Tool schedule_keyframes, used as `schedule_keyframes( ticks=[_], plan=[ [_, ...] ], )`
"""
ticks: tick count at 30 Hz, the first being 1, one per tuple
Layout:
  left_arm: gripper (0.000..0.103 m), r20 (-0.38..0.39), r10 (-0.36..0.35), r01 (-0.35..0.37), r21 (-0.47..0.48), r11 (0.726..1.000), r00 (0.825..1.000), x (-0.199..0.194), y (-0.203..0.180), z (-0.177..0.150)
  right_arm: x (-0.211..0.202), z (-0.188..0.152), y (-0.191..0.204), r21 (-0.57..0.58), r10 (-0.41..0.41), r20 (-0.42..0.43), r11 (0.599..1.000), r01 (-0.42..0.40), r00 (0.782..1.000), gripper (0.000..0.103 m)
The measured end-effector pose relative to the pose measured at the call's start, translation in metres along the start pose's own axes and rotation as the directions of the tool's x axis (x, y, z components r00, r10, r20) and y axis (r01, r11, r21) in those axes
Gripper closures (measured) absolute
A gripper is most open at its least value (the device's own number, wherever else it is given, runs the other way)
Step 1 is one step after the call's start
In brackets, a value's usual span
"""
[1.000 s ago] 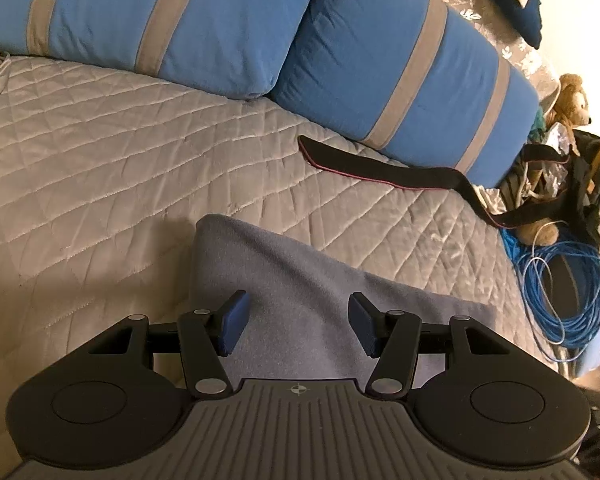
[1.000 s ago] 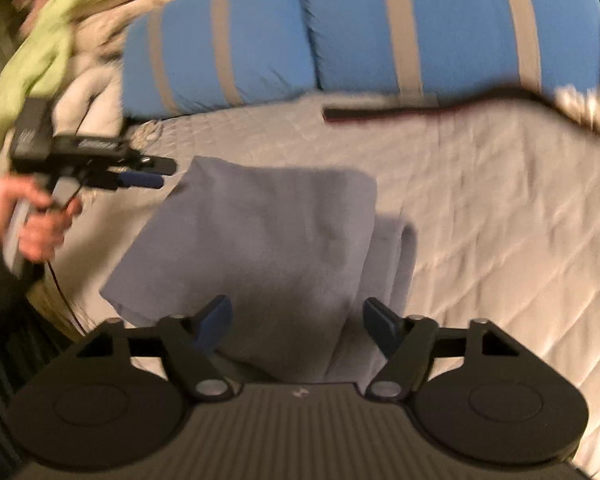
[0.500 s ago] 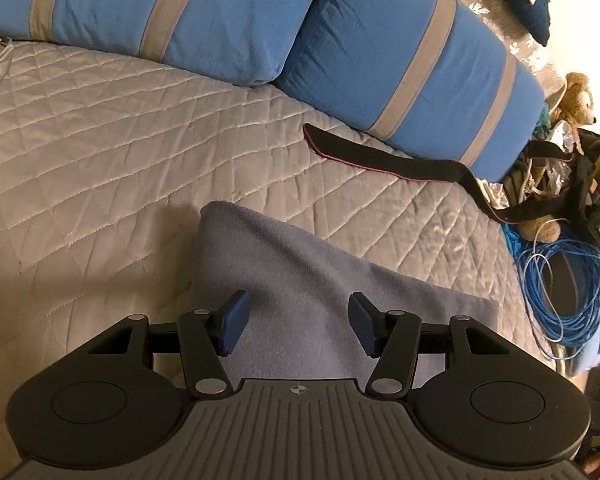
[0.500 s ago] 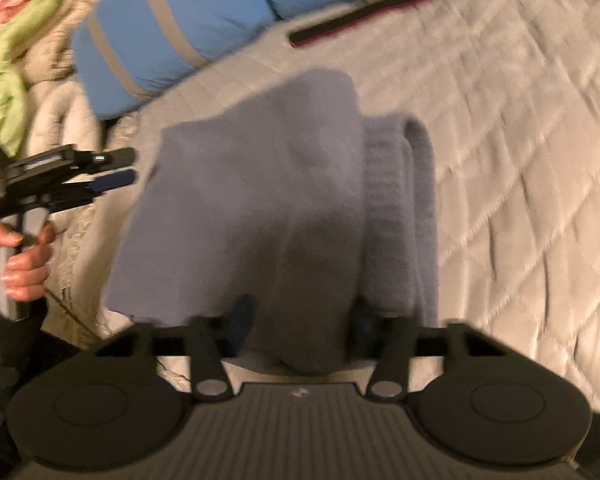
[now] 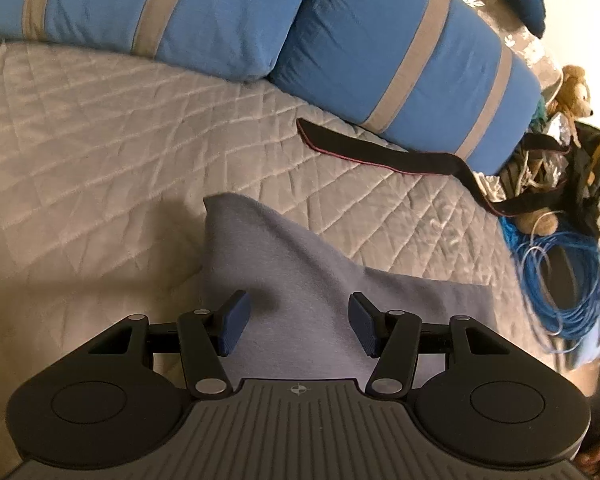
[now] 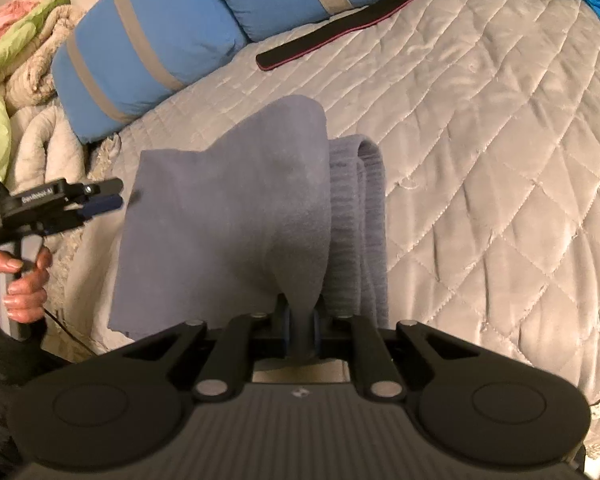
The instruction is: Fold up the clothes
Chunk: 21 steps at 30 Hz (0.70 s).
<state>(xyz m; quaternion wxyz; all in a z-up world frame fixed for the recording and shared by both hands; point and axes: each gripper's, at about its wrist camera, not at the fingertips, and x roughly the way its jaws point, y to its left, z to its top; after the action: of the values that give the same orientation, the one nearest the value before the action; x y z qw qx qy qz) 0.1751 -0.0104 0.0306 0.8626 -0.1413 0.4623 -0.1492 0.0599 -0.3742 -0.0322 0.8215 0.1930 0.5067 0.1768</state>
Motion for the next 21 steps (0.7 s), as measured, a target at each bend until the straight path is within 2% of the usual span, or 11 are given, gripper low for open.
schedule_keyframes(
  ticks=[2,4,7,10,13,18,21],
  plan=[
    [0.05,0.025,0.054,-0.055,0.051,0.997,0.998,-0.003,-0.007,-0.002,0.001,-0.001,0.004,-0.038,0.004,0.013,0.999,-0.004,1.0,0.084],
    [0.05,0.053,0.106,-0.111,0.101,0.989,0.993,-0.006,-0.014,-0.004,-0.005,0.0,0.008,-0.068,-0.002,0.073,0.998,0.007,0.997,0.057],
    [0.05,0.084,0.16,-0.172,0.171,0.97,0.984,-0.009,-0.026,-0.008,-0.014,0.008,0.01,-0.087,0.02,0.185,0.996,-0.004,0.983,0.037],
    [0.05,0.107,0.192,-0.211,0.216,0.953,0.976,-0.01,-0.035,-0.011,-0.017,0.023,0.005,-0.063,0.034,0.278,0.998,-0.017,0.96,0.032],
    [0.05,0.127,0.208,-0.234,0.249,0.94,0.97,-0.012,-0.042,-0.015,-0.01,0.038,-0.006,-0.011,0.054,0.336,0.998,-0.054,0.94,0.031],
    [0.05,0.16,0.24,-0.279,0.296,0.914,0.957,-0.013,-0.05,-0.022,0.015,0.054,-0.017,0.042,0.061,0.362,0.996,-0.081,0.93,0.03],
    [0.05,0.191,0.274,-0.325,0.334,0.885,0.942,-0.012,-0.057,-0.027,0.026,0.058,-0.02,0.048,0.062,0.366,0.995,-0.085,0.929,0.03]
  ],
)
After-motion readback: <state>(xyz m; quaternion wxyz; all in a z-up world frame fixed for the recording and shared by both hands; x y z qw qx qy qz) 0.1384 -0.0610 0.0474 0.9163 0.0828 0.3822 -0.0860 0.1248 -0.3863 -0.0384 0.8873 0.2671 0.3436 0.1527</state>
